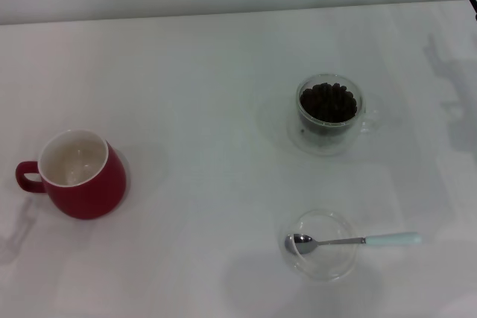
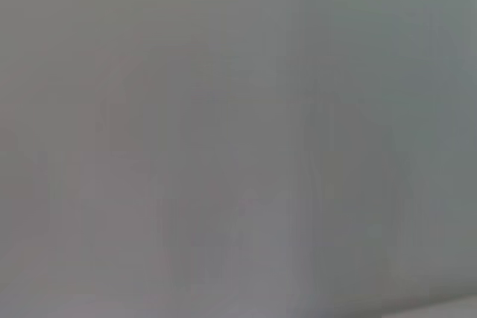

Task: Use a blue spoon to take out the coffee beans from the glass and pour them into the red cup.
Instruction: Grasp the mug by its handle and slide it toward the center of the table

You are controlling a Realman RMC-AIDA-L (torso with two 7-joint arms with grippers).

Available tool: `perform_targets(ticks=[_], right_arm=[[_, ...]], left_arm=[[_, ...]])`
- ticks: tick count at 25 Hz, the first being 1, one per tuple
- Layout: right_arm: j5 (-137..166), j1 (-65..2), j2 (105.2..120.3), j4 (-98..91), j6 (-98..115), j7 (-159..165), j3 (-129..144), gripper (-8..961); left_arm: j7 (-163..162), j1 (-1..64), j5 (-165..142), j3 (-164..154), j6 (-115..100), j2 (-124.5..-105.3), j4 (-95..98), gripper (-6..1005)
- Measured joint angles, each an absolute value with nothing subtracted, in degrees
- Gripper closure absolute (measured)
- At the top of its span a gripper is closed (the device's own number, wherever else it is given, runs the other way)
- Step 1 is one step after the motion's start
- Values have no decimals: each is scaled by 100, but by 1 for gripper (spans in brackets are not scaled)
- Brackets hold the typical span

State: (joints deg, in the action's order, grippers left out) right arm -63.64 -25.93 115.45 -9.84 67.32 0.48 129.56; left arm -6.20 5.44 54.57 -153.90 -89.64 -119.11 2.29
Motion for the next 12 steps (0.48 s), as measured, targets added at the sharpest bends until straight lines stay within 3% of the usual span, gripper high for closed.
perform_targets(ticks=[12], right_arm=[[-6354, -2569, 11570, -994, 6734, 82, 12954, 97]], left_arm=[[-617, 800, 5392, -15384, -8240, -11906, 114, 111]])
